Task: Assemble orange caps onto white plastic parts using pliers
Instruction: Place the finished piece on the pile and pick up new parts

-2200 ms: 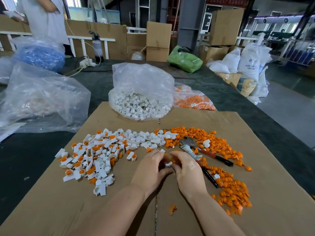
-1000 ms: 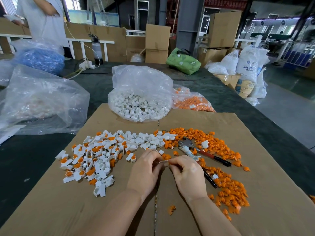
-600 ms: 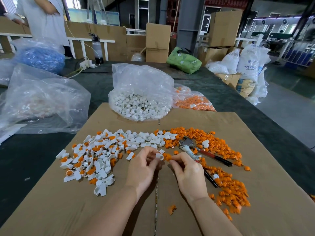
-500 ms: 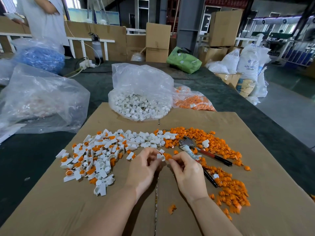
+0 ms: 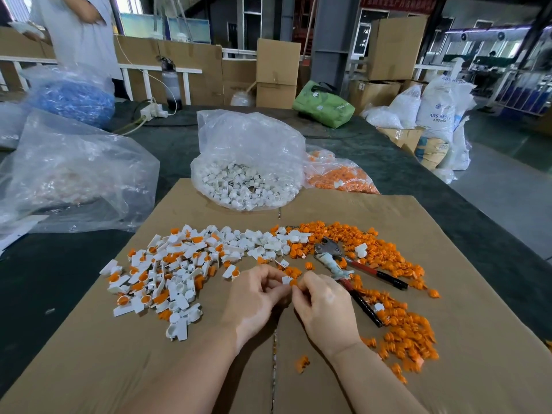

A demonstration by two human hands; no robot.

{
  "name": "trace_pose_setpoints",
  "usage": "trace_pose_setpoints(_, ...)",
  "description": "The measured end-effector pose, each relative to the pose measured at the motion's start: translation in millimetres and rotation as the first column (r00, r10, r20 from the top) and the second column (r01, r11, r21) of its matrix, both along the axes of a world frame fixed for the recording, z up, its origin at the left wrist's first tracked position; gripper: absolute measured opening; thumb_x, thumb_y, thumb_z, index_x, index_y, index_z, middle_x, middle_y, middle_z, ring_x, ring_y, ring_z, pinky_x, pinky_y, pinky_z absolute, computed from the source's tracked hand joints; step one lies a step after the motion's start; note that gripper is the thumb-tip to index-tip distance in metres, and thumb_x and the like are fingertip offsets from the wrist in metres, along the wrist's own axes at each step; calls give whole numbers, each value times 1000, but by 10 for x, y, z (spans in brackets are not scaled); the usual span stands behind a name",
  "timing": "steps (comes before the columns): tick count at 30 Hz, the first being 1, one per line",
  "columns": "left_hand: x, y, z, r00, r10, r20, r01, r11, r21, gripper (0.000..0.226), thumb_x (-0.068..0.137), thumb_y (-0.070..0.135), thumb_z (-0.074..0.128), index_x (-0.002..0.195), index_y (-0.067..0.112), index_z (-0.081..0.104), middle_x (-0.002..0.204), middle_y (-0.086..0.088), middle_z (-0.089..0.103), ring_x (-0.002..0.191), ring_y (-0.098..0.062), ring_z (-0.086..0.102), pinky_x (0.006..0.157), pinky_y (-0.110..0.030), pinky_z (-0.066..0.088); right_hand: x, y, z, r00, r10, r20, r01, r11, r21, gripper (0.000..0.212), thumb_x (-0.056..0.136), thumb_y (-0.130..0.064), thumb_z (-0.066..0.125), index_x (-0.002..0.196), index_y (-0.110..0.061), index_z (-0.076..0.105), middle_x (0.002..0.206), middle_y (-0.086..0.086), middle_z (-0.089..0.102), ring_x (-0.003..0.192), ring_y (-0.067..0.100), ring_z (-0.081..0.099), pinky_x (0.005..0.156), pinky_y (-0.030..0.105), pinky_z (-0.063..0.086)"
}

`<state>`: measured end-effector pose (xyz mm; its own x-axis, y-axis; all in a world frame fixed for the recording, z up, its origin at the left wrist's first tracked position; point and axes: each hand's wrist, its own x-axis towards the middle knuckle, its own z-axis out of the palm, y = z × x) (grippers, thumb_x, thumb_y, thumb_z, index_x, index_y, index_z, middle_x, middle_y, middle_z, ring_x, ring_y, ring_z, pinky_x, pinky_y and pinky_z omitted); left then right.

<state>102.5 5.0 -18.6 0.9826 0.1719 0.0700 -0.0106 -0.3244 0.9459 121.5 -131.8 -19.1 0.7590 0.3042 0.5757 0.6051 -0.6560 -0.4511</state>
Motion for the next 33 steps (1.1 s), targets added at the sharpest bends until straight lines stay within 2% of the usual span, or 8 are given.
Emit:
trace_pose_setpoints(4,-4,7,-4,1000,9,-2,-9,1000,-15,8,86,16,66,86,23,64,72,2,69,67,-7,66,66,-17,51,10,-8,-23,1000,17,-26,-17,1000,-8,19,80,-7,71,66,-6,58,60,2,56,56,17,52,51,32,47)
trace_pose_setpoints(9,20,9,2,999,51,-4,-51,996,-77,11,91,17,60,97,25,65,78,4,69,75,-9,66,74,-22,52,-4,-40,-15,996,35,-87,-30,998,62,12,78,-20,75,81,-13,66,70,-5,60,67,10,55,61,25,49)
trace_pose_setpoints(12,11,8,7,999,45,-9,-46,994,-102,14,91,14,60,94,27,65,75,5,69,73,-9,66,69,-18,51,0,-43,-8,995,42,-91,-32,993,109,20,76,-14,77,93,-14,67,77,-7,60,72,6,55,65,19,50)
trace_pose_setpoints(16,6,10,26,999,40,7,-40,999,-33,20,90,14,61,89,34,63,78,8,68,74,-2,64,66,-7,45,3,-39,10,993,84,-77,-76,992,97,29,78,-9,75,105,-14,69,84,-8,59,76,1,52,70,12,46)
trace_pose_setpoints(20,-11,10,42,1000,27,15,-27,999,-37,17,90,13,61,91,30,65,77,6,68,70,1,63,62,-5,43,6,-38,23,993,94,-71,-87,992,92,25,80,-8,73,104,-15,71,84,-8,59,76,4,53,70,18,49)
trace_pose_setpoints(24,-15,7,53,1000,21,19,-20,999,-37,17,90,13,60,90,30,64,76,7,68,69,3,63,61,-4,43,13,-38,18,994,90,-61,-85,993,88,22,80,-7,72,102,-14,72,84,-7,59,76,4,54,70,15,48)
trace_pose_setpoints(33,-15,1,64,999,38,11,-38,999,-34,12,89,16,62,90,28,65,79,3,68,73,-4,64,62,-6,45,17,-42,9,995,91,-48,-87,992,87,20,82,-8,71,101,-14,71,85,-7,60,77,6,56,71,19,51)
